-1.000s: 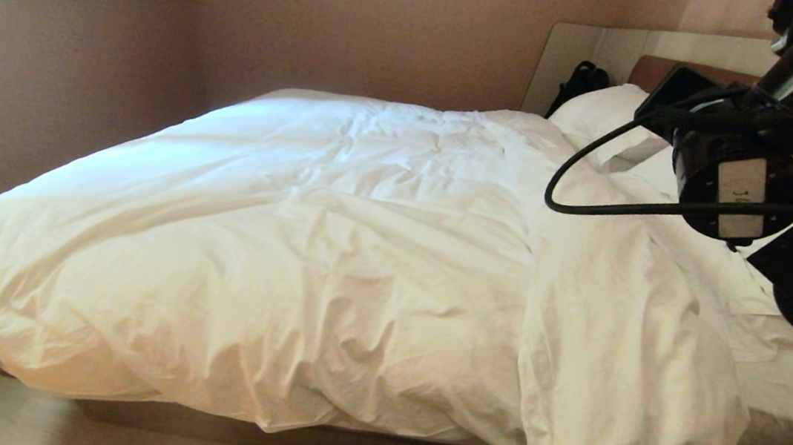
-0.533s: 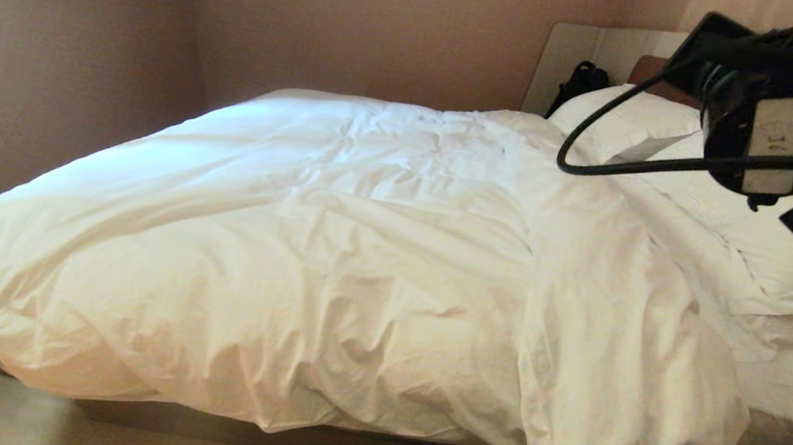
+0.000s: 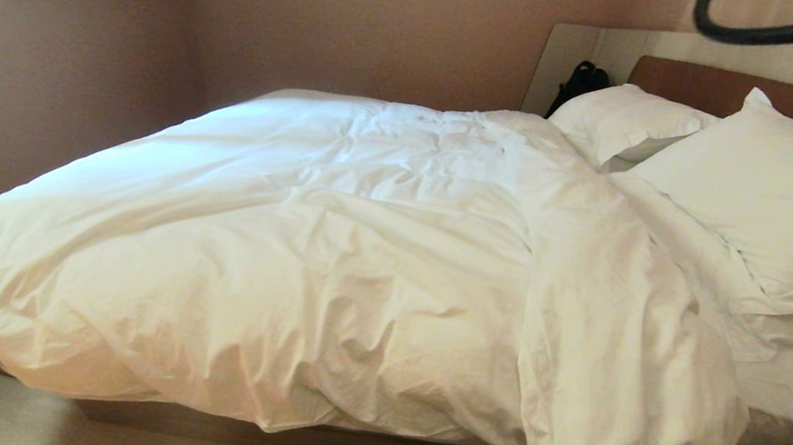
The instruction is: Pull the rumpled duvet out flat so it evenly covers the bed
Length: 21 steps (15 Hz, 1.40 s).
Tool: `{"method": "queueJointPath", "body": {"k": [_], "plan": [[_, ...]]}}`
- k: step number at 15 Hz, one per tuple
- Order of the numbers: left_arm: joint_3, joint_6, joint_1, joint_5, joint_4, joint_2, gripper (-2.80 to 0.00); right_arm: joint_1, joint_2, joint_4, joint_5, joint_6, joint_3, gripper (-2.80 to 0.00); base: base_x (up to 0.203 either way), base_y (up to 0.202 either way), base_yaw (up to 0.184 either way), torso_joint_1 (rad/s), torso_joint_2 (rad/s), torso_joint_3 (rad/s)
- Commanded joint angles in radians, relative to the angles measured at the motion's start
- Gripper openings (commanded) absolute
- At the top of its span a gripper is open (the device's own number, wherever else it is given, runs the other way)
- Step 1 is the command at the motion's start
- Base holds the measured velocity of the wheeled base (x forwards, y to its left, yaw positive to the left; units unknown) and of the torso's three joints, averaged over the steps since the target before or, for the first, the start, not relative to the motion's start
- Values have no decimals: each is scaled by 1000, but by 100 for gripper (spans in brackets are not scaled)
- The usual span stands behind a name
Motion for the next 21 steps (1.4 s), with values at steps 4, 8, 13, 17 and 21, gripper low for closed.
{"method": "queueJointPath", "body": {"k": [4, 8, 13, 17, 21], "plan": [[0, -1, 0, 1, 0, 0, -280, 7, -214, 366, 232, -196, 88, -280, 0, 0, 0, 0, 0, 0], [0, -1, 0, 1, 0, 0, -280, -199, -317, 508, 291, -180, 241, -280, 0, 0, 0, 0, 0, 0], [0, -1, 0, 1, 0, 0, -280, -519, -451, 521, 388, -170, 429, -280, 0, 0, 0, 0, 0, 0], [0, -1, 0, 1, 0, 0, -280, -709, -695, 652, 654, -97, 533, -280, 0, 0, 0, 0, 0, 0], [0, -2, 0, 1, 0, 0, -280, -901, -1032, 966, 1057, 189, 624, -280, 0, 0, 0, 0, 0, 0]]}}
